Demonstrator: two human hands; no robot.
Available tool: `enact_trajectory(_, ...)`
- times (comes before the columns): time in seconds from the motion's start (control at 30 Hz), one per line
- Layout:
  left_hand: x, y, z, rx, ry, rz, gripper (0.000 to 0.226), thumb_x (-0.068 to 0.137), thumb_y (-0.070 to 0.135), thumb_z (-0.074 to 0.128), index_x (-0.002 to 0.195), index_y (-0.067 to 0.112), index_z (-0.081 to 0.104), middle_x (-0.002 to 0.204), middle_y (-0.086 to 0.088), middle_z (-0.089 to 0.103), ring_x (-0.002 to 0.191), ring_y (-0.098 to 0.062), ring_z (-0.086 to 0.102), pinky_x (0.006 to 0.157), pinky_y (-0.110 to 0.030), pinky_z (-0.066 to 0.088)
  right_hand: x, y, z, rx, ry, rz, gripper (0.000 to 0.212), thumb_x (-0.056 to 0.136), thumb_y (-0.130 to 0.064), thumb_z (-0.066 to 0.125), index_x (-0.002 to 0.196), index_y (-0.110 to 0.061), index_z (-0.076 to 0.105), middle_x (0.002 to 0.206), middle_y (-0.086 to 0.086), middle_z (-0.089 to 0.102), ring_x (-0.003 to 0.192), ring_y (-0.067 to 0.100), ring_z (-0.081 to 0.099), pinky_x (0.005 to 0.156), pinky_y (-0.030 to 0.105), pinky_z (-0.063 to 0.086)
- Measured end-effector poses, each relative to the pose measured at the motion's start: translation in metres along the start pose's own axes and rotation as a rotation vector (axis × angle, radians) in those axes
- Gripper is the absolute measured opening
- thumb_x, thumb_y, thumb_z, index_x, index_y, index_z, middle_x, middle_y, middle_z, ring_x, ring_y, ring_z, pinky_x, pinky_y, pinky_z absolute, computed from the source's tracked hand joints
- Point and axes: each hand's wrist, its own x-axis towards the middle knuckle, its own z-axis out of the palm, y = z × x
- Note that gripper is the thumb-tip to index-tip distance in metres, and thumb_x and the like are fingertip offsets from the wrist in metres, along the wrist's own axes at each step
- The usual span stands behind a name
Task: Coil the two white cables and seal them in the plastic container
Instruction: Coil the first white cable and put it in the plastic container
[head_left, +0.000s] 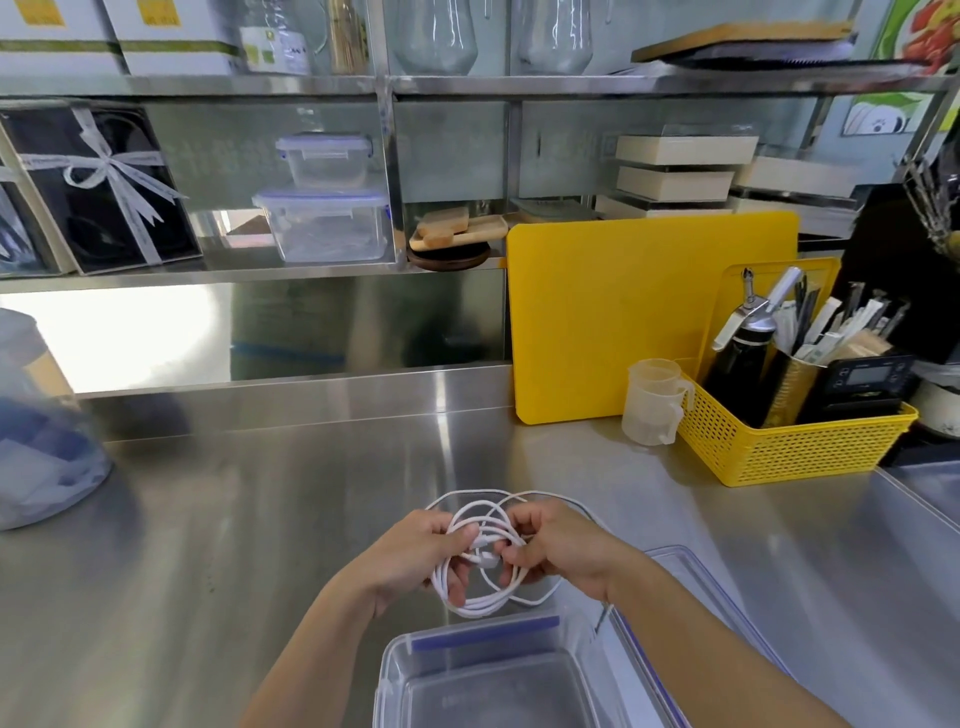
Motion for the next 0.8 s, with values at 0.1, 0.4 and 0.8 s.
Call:
enact_trajectory(0.1,-0.002,0.002,-0.001,-0.079,-0.05,-0.011,0.027,0.094,0.024,0.053,0.074,0.007,0.061,0.056,-0.008,0.065,0.042,-0.016,0.062,0.053,-0.024,0.048,-0.002,-0.004,-0.01,0.042,-0.124,0.023,0.021,0.082,0.008,0.055,0.094,-0.006,0.064,0.083,0.011,0.063,0.072,0.021,0.065,0.073,0.03,0.053)
enact_trajectory(0.4,-0.006,-0.003,-0.002,-0.39,-0.226,0.134,0.03,0.089,0.032,0.052,0.073,0.008,0.059,0.056,-0.004,0.059,0.034,-0.007,0.043,0.059,-0.024,0.045,-0.01,-0.003,-0.013,0.362,-0.323,-0.067,0.027,0.077,0.006,0.053,0.101,-0.003,0.06,0.081,0.011,0.055,0.069,0.016,0.059,0.071,0.023,0.052)
enact_trajectory(0.8,-0.005,-0.008,0.013,-0.917,-0.509,0.378,0.026,0.097,0.023,0.039,0.086,0.01,0.058,0.065,0.005,0.052,0.05,-0.007,0.041,0.082,-0.03,0.047,-0.005,0.0,-0.006,0.581,-0.442,-0.197,0.032,0.064,-0.015,0.08,0.084,-0.007,0.056,0.073,0.003,0.057,0.07,0.014,0.053,0.071,0.023,0.049)
